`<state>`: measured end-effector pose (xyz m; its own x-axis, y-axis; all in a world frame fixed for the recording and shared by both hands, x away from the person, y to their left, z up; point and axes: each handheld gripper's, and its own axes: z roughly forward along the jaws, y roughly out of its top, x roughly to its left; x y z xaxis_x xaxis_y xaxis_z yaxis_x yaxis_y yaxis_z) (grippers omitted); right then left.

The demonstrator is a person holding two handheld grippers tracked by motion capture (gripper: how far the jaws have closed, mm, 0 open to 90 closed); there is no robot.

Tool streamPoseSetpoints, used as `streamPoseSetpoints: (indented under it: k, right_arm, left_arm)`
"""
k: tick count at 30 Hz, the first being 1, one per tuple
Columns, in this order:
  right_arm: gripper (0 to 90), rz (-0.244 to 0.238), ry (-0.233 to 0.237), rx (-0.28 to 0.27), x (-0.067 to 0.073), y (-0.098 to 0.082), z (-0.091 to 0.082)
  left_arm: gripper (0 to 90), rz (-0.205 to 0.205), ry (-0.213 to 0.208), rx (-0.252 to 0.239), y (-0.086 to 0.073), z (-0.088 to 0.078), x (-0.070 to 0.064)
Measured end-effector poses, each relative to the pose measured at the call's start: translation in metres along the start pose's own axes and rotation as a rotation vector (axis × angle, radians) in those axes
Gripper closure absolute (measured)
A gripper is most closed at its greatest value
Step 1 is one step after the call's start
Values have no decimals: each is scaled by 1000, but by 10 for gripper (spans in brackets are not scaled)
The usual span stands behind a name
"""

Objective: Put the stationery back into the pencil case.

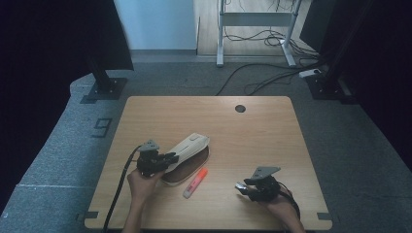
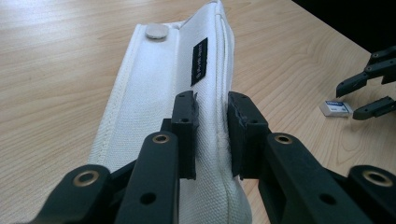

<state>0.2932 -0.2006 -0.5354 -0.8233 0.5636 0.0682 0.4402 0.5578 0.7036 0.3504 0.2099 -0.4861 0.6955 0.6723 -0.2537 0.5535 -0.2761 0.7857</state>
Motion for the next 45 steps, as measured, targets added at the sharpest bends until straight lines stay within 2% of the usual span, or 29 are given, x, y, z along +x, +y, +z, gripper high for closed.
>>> streamPoseSetpoints:
  k: [12,16,23,29,37,45]
  right_arm:
    - [630,-11,-21,17,2,-2,5]
    - [708,-11,-22,24,4,-1,7]
    - [718,-7,-27,38,6,1,7]
    - [718,-5,-29,14,6,7,4]
    - [718,-8,-24,-12,1,19,2]
    - [718,-25,-16,-21,1,35,8]
  left_arm:
    - [740,0,5,-5,0,-1,0]
    - [743,-1,8,-7,0,-1,-1]
    - [748,-2,12,-13,1,-2,-1]
    - [750,-2,15,-19,1,-2,-2]
    - [751,-3,14,-22,1,-3,-2]
    - [750,-3,13,-21,1,-3,-2]
